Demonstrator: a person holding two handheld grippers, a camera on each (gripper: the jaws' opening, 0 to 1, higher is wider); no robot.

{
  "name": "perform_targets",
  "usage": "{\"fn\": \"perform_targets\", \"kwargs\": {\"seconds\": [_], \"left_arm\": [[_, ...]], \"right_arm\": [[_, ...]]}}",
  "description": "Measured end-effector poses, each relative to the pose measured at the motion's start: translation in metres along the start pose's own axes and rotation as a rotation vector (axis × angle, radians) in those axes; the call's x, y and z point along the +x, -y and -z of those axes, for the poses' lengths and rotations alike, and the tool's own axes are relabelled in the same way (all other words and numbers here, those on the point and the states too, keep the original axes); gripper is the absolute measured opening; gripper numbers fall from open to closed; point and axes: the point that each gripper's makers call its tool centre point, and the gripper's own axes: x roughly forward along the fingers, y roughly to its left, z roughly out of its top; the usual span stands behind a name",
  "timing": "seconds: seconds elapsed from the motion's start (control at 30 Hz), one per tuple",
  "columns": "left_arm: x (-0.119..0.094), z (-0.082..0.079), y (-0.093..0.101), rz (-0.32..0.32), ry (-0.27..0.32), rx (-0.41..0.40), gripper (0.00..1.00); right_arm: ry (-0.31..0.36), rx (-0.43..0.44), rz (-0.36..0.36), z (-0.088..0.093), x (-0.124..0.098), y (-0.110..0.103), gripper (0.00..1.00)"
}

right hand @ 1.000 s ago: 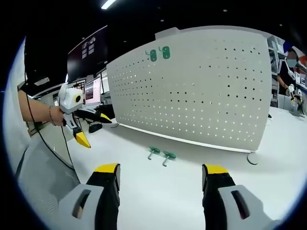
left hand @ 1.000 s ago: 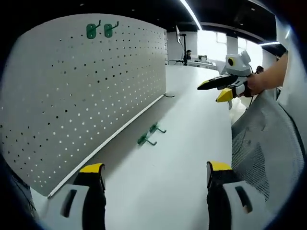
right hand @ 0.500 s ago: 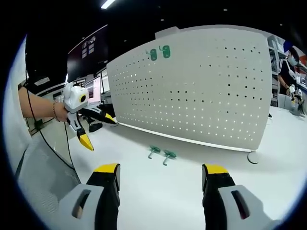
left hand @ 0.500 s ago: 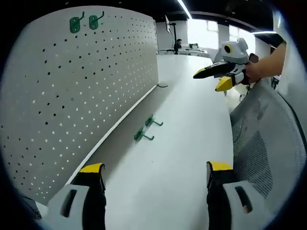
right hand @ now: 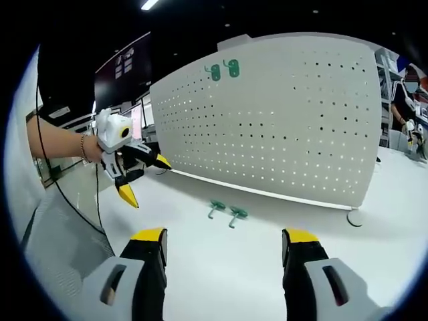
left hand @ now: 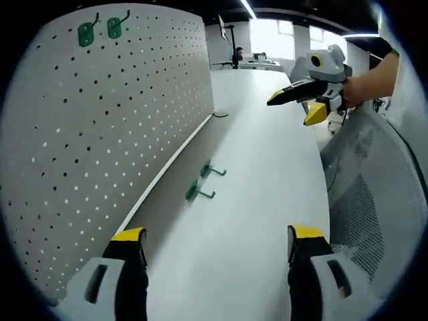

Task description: Insert the hook assembly into the mounting plate slot until the hook locks in place.

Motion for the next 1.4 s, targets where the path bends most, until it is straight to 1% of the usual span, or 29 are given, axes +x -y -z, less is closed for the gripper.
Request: {"fn": "perform_targets", "kwargs": {"seconds": [0.17, 0.43, 0.63, 1.2, 1.4], "left_arm": [[0.005, -0.004, -0.003, 0.014, -0.007, 0.012, 0.89], [0.016, -0.006, -0.004, 0.041, -0.043, 0.062, 0.88], [0.024, -0.004, -0.008, 0.051, -0.063, 0.051, 0.88], [0.049, -0.005, -0.012, 0.114, -0.122, 0.148, 0.88], [0.059, -0.009, -0.012, 0.153, -0.145, 0.190, 0.88]], "right_arm": [[-0.004, 0.000, -0.003, 0.001, 0.000, -0.001, 0.68], [-0.003, 0.005, -0.003, 0.001, 0.000, 0.000, 0.68], [-0.001, 0.013, -0.001, 0.002, 0.001, 0.001, 0.68], [-0.016, 0.015, -0.012, 0.005, 0.001, -0.002, 0.68], [-0.019, 0.012, -0.015, 0.006, 0.001, -0.003, 0.68]]}}
